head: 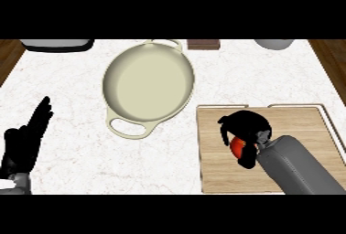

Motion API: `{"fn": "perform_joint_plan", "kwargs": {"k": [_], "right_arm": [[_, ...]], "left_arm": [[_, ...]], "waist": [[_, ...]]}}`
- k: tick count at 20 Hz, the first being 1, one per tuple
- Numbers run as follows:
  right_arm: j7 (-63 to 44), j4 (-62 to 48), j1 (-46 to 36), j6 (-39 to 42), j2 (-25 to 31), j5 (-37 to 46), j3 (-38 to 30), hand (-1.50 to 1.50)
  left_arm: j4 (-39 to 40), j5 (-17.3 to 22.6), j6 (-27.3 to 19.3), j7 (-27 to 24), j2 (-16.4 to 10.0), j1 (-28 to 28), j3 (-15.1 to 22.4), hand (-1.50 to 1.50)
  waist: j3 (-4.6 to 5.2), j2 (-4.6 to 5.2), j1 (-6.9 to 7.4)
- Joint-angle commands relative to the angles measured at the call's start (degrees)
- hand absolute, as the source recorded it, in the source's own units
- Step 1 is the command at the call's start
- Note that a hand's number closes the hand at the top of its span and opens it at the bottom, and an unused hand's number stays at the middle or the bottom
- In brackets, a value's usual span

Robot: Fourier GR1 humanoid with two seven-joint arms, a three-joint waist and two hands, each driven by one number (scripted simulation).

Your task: Pick the tomato from the tray and place it in the pot

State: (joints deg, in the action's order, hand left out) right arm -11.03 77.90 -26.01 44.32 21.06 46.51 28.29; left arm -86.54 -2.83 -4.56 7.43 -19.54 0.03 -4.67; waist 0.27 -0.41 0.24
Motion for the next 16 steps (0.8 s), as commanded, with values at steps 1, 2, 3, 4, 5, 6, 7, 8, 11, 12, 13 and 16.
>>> {"fn": "perform_joint_plan", "kwargs": {"k": [1, 2, 3, 4, 5, 6, 7, 8, 11, 12, 13, 16], "right_arm": [[3.46, -1.0, 0.39, 0.49, -1.09, 2.57, -0.98, 1.5], [3.83, -1.84, -0.25, 1.27, -1.15, 2.63, -2.08, 1.5], [1.92, 1.78, 3.85, 0.34, -2.05, 3.61, -0.51, 1.5], [2.02, -3.53, -1.85, 1.46, -4.77, 3.76, -1.96, 1.5], [-7.26, 0.28, 0.74, -0.47, -12.35, 4.23, 0.53, 1.5], [-14.15, -0.18, -0.2, -3.23, -20.17, 3.84, 2.98, 1.5], [-15.64, -1.81, -2.26, -6.94, -20.34, 1.43, 3.81, 1.5], [-18.67, -1.34, -3.22, -8.45, -20.48, -0.06, 4.84, 1.5], [-22.81, -1.53, -4.94, -15.45, -20.77, -1.88, 7.59, 1.5], [-25.11, -1.33, -5.93, -16.92, -20.83, -3.24, 8.63, 1.5], [-27.0, -2.03, -6.26, -19.95, -20.88, -4.27, 10.19, 1.5], [-34.25, -2.84, -11.51, -24.89, -20.97, -5.89, 14.52, 1.5]], "left_arm": [[-0.35, -2.81, -0.89, -0.05, 1.65, 0.33, 0.2, 0.0], [-2.92, -1.63, 0.2, -1.14, 2.32, -3.29, 0.14, 0.0], [-0.91, -2.42, 0.13, -2.55, 2.37, -2.7, -0.07, 0.0], [-4.77, -1.19, 1.34, 1.5, 1.13, -2.73, -0.9, 0.0], [-0.75, 0.9, 2.95, -1.01, -0.85, -0.71, -2.97, 0.0], [0.05, -0.94, 1.37, -0.73, 0.5, -0.28, -0.84, 0.0], [-0.01, -2.17, 0.96, -1.42, 2.41, -0.34, 1.77, 0.0], [-0.87, -1.43, 1.74, 0.22, 1.47, 1.67, 1.35, 0.0], [-0.81, -1.65, 2.55, -1.39, 2.14, 1.19, 2.8, 0.0], [-1.2, -2.07, 2.31, 0.17, 2.11, 2.8, 3.2, 0.0], [-0.03, -1.81, 3.2, -0.38, 1.79, 2.18, 3.2, 0.0], [-0.4, -2.23, 2.86, 1.13, 2.06, 4.53, 3.7, 0.0]], "waist": [[-0.27, 0.41, -0.04], [-0.27, 0.39, 0.1], [-0.27, 0.37, -0.1], [-0.28, 0.4, 0.22], [-0.25, 0.36, 0.05], [-0.21, 0.44, 0.67], [-0.23, 0.86, 2.35], [-0.26, 0.89, 3.34], [-0.22, 1.32, 6.87], [-0.29, 1.23, 6.81], [-0.24, 1.44, 7.3], [-0.21, 1.16, 7.66]]}}
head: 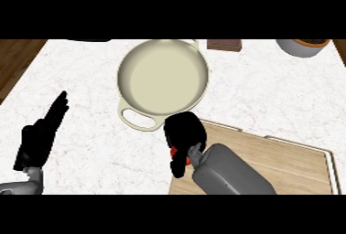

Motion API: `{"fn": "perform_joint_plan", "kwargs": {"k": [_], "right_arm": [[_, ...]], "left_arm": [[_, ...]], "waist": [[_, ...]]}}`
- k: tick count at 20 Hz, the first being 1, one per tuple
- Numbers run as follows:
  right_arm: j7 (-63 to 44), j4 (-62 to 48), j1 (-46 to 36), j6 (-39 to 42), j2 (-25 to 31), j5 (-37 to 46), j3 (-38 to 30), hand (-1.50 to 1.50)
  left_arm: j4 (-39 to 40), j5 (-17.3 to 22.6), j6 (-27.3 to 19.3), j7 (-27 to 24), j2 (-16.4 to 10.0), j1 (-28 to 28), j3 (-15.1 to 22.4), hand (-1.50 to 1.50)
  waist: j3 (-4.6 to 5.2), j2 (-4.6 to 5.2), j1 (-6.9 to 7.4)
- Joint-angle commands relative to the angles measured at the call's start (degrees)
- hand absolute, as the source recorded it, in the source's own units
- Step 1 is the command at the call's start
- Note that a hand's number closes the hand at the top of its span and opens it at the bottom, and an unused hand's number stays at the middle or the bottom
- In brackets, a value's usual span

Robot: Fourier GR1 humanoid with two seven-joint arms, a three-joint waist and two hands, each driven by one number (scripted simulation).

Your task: Pick the tomato from the tray and place it in the pot

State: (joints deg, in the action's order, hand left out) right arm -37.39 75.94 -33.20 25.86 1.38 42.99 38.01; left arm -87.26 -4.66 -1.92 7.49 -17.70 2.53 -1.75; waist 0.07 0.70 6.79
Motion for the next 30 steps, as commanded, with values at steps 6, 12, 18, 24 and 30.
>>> {"fn": "perform_joint_plan", "kwargs": {"k": [6, 12, 18, 24, 30], "right_arm": [[-20.33, 0.32, -16.79, -17.72, -1.36, 1.14, 10.52, 1.5], [-32.48, 0.13, -29.58, -25.2, -1.37, 7.61, 12.59, 1.5], [-35.78, -3.01, -34.97, -35.59, -1.35, 4.34, 9.67, 1.5], [-34.04, -8.72, -43.48, -40.0, -1.35, 1.73, 5.61, 1.5], [-30.13, -17.49, -46.04, -47.21, -1.35, -0.61, 5.22, 1.5]], "left_arm": [[2.07, 0.04, 0.9, 0.33, 0.03, 2.46, 0.31, 0.0], [2.28, -0.86, 0.02, 0.49, 0.72, 1.99, 0.79, 0.0], [2.53, -0.07, 0.65, 0.52, 0.52, 2.59, 0.12, 0.0], [3.5, -0.07, 0.88, -0.22, -0.3, 2.03, -0.96, 0.0], [1.01, -1.09, -0.7, 2.04, 0.57, 2.65, -0.47, 0.0]], "waist": [[0.14, -0.52, 1.33], [0.18, -0.99, 0.56], [0.16, -0.25, 0.38], [0.16, -0.11, -0.55], [0.09, 0.0, -1.28]]}}
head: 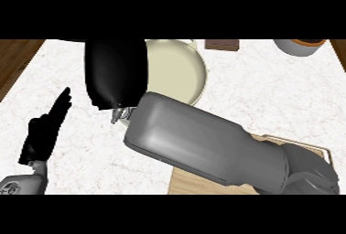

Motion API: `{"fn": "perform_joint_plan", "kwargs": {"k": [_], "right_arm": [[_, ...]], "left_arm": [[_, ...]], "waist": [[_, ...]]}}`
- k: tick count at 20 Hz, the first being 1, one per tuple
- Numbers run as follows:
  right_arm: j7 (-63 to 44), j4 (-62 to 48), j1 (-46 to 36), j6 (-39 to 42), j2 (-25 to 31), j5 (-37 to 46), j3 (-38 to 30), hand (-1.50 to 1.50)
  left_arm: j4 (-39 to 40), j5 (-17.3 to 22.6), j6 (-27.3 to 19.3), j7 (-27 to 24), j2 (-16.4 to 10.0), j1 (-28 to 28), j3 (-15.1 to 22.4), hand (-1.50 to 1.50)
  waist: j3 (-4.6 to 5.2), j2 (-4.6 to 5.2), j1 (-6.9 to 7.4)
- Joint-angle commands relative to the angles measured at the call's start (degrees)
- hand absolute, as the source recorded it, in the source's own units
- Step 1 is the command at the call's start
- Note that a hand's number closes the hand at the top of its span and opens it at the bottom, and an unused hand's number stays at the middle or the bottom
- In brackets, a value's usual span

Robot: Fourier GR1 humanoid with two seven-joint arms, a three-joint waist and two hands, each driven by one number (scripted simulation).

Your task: Pick the tomato from the tray and place it in the pot

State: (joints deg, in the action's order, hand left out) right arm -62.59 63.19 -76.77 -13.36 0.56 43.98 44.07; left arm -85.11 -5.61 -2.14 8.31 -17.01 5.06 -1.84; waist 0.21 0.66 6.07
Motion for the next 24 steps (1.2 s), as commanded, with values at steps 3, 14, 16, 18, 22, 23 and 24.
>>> {"fn": "perform_joint_plan", "kwargs": {"k": [3, 14, 16, 18, 22, 23, 24], "right_arm": [[-0.49, -10.44, -3.82, -10.99, -0.53, -3.28, -1.63, 1.5], [19.96, -33.19, -4.15, -17.02, -0.55, -10.45, -6.13, 1.5], [20.43, -35.8, -5.13, -16.12, -0.55, -10.81, -5.09, 1.5], [21.86, -39.45, -7.16, -15.36, -0.55, -10.55, -5.91, 1.5], [26.77, -40.91, -5.16, -17.9, -0.55, -15.23, -9.66, 1.5], [27.96, -41.94, -4.46, -18.12, -0.55, -16.12, -10.59, -1.5], [27.92, -41.91, -4.16, -18.98, -0.55, -17.46, -11.73, -1.5]], "left_arm": [[0.34, -0.43, -0.29, -1.85, -0.48, -1.15, -0.99, 0.0], [-0.68, -0.68, -0.89, -1.18, 0.71, -1.04, -0.78, 0.0], [-1.41, 0.6, 1.52, -0.49, -0.82, 0.36, -1.12, 0.0], [-0.91, -0.88, 0.41, -2.97, 0.51, -2.35, 0.09, 0.0], [-0.36, -0.13, 0.72, -2.3, 0.39, 0.06, -0.57, 0.0], [-1.32, -1.31, -0.35, -1.19, 0.9, 0.76, 0.25, 0.0], [-0.9, -1.02, 0.14, -1.48, 1.36, 0.05, 0.72, 0.0]], "waist": [[-0.01, 0.23, -1.04], [-0.04, 1.25, 0.08], [-0.03, 1.28, 0.62], [0.0, 1.43, 0.98], [-0.03, 2.07, 1.67], [-0.09, 2.18, 1.67], [-0.08, 2.31, 2.16]]}}
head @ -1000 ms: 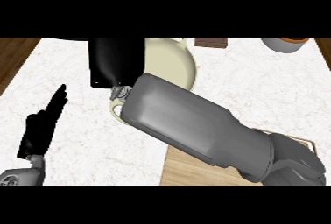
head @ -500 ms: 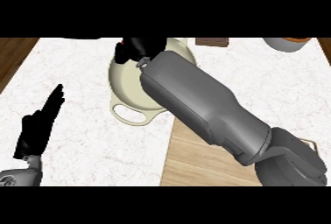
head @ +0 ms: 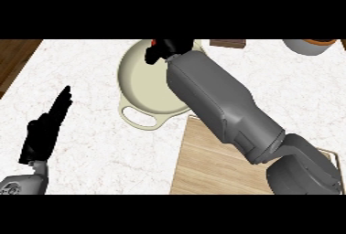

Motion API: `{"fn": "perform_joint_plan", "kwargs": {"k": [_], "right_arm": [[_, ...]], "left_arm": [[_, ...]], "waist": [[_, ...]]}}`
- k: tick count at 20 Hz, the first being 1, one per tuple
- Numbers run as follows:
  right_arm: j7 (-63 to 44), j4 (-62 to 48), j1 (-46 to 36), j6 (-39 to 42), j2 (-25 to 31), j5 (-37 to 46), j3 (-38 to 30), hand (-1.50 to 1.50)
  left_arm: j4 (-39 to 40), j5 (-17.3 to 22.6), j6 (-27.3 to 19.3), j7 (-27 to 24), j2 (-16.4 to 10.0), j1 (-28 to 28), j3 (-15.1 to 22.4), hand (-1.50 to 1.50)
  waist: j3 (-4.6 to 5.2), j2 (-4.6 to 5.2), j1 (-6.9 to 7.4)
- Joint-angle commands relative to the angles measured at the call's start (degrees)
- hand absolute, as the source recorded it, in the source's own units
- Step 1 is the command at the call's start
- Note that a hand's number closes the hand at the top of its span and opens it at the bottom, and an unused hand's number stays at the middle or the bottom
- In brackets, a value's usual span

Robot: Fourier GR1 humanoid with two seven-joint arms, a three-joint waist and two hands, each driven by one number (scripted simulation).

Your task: Pick the tomato from the tray and place it in the pot

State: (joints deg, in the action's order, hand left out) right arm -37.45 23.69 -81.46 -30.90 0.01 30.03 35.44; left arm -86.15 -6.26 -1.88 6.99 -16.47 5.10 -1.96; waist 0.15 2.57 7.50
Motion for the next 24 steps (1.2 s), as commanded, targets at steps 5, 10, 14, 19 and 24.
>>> {"fn": "perform_joint_plan", "kwargs": {"k": [5, 10, 14, 19, 24], "right_arm": [[9.67, -3.11, 2.42, -3.29, -0.01, -8.11, -6.68, -1.5], [15.54, -3.68, 1.4, -6.31, -0.01, -10.25, -8.62, -1.5], [22.48, 1.91, 2.02, -16.85, -0.01, -14.56, -14.19, -1.5], [28.85, 5.28, 2.77, -19.12, -0.01, -21.92, -19.62, -1.5], [37.08, 6.24, 6.79, -13.58, -0.01, -29.9, -22.05, -1.5]], "left_arm": [[-0.42, 0.17, 0.73, 0.7, -0.36, 0.83, -0.04, 0.0], [-0.36, -0.07, 0.74, 1.14, 0.1, 1.25, 0.42, 0.0], [0.18, -0.22, 0.25, 1.01, 0.66, 1.27, 0.44, 0.0], [-0.31, 0.7, 1.27, -0.04, -0.54, 0.27, -0.85, 0.0], [-1.52, -0.41, -0.98, 3.11, 1.04, 0.14, -0.52, 0.0]], "waist": [[-0.08, 0.5, 1.35], [-0.08, 0.48, 1.57], [-0.21, 0.23, 0.5], [-0.15, -0.31, -0.02], [-0.18, -1.06, -2.15]]}}
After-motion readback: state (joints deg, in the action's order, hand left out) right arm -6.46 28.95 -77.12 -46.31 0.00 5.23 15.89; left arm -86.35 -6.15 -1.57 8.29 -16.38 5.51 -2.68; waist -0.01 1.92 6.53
